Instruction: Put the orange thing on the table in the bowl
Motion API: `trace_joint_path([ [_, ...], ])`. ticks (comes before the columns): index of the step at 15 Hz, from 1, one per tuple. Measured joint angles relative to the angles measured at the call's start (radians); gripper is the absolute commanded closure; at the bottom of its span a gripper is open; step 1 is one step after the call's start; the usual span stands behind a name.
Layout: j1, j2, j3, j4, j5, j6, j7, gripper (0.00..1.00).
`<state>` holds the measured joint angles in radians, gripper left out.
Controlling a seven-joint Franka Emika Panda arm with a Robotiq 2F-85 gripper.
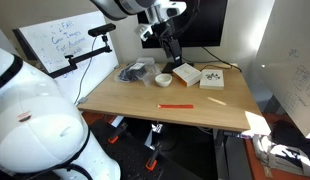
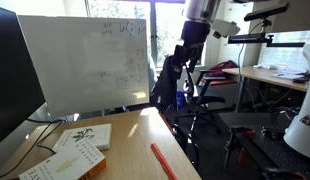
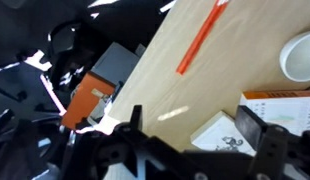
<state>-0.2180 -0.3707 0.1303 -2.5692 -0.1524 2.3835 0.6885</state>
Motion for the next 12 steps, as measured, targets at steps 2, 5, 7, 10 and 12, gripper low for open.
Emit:
trace_joint_path([
  [2,-0.003,0.154,-0.011,0.005,0.05,0.125,0.052,0.0],
  [5,0.028,0.384,-0.046,0.07,0.164,0.244,0.063,0.0],
  [7,0.062,0.522,-0.076,0.15,0.221,0.263,0.063,0.0],
  [10,0.12,0.692,-0.12,0.286,0.283,0.263,0.063,0.0],
  [12,0.154,0.784,-0.151,0.363,0.302,0.254,0.063,0.0],
])
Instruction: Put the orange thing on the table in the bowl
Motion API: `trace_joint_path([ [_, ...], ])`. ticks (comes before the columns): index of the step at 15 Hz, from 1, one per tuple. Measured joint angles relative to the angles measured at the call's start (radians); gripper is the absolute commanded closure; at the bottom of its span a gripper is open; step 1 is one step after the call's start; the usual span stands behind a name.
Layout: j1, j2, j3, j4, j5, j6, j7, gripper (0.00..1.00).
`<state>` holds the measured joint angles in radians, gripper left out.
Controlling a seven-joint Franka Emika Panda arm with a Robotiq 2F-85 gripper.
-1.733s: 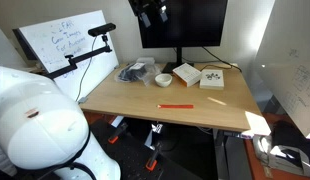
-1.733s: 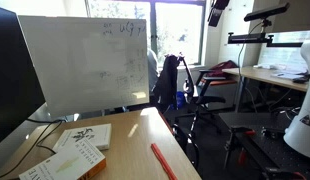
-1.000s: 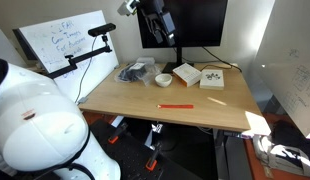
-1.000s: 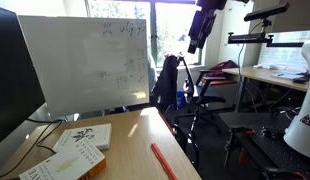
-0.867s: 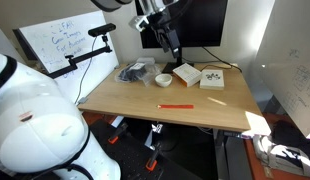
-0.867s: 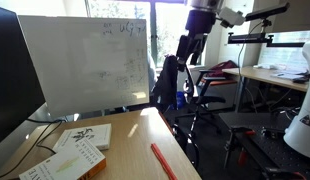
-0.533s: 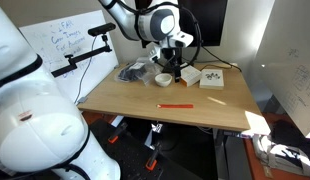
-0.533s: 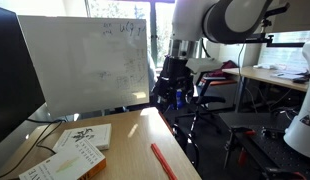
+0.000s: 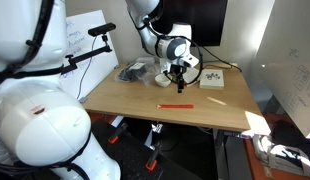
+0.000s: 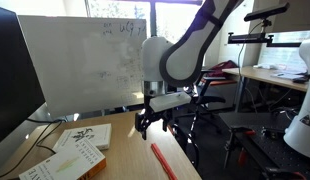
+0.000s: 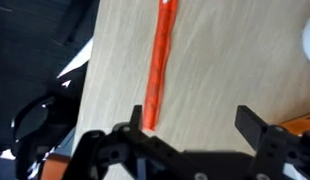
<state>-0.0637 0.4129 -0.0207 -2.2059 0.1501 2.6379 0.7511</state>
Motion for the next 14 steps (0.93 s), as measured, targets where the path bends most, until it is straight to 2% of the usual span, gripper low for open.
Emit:
trace_joint_path([
  [5,0.043,0.147,-0.047,0.086,0.002,-0.005,-0.028,0.01],
  [7,0.049,0.18,-0.05,0.101,0.01,-0.005,-0.041,0.05],
  [8,0.049,0.193,-0.049,0.107,0.027,-0.005,-0.047,0.12],
  [10,0.049,0.211,-0.051,0.114,0.066,-0.005,-0.061,0.14],
  [11,0.047,0.216,-0.052,0.114,0.085,-0.005,-0.062,0.2],
  [12,0.047,0.22,-0.055,0.114,0.101,-0.005,-0.063,0.16],
  [14,0.046,0.227,-0.066,0.113,0.117,-0.005,-0.063,0.18],
])
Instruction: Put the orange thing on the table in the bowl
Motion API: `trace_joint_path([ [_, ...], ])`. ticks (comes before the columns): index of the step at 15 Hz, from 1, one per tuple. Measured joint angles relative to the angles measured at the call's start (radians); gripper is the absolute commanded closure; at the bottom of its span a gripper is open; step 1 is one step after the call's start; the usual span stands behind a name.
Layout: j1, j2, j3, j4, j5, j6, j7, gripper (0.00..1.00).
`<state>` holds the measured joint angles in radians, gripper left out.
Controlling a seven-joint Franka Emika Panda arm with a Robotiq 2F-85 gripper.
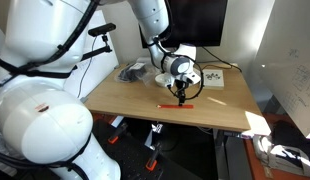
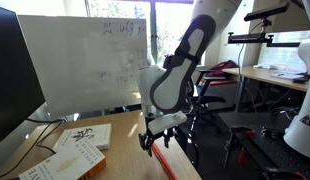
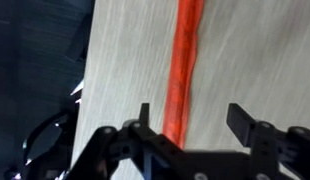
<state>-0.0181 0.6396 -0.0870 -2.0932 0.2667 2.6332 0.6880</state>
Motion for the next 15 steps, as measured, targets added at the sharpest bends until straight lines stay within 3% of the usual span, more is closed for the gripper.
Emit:
trace_joint_path([
  [3,-0.001,0.014,-0.014,-0.002,0.004,0.0,-0.003,0.27],
  [4,-0.001,0.018,-0.014,-0.002,0.006,0.001,-0.008,0.35],
  [5,-0.001,0.022,-0.014,-0.001,0.008,0.001,-0.019,0.51],
  [7,0.002,0.031,-0.011,0.003,0.01,0.001,-0.033,0.6],
  [12,0.005,0.047,-0.008,0.018,0.014,0.003,-0.036,0.98],
  [15,0.004,0.05,-0.01,0.018,0.023,0.004,-0.036,1.0],
])
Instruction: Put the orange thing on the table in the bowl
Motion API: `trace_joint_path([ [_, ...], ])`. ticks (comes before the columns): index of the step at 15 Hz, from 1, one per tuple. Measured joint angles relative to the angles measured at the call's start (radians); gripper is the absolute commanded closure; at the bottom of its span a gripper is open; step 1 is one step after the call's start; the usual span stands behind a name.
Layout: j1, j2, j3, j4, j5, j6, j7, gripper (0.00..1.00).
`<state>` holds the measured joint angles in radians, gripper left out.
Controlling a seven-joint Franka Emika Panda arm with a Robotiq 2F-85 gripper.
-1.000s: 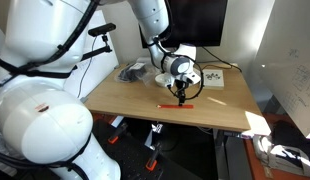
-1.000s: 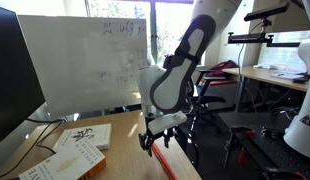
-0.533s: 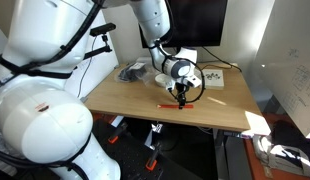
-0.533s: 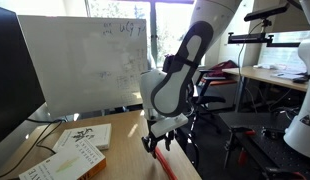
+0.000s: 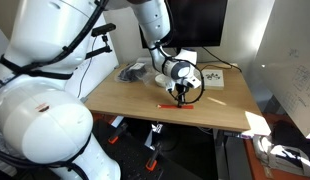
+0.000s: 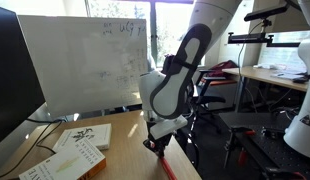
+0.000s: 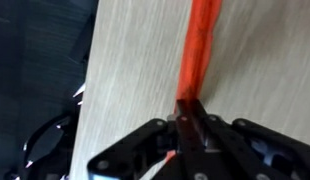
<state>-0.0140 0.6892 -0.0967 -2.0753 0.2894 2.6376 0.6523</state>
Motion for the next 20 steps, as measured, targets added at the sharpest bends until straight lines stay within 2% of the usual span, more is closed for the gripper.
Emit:
trace_joint_path([
  [7,0.004,-0.004,-0.003,-0.002,0.008,0.002,-0.001,1.0],
  [14,0.117,-0.125,-0.089,-0.014,-0.012,-0.005,0.025,1.0],
  [20,0.167,-0.225,-0.077,0.02,-0.017,-0.018,0.068,1.0],
])
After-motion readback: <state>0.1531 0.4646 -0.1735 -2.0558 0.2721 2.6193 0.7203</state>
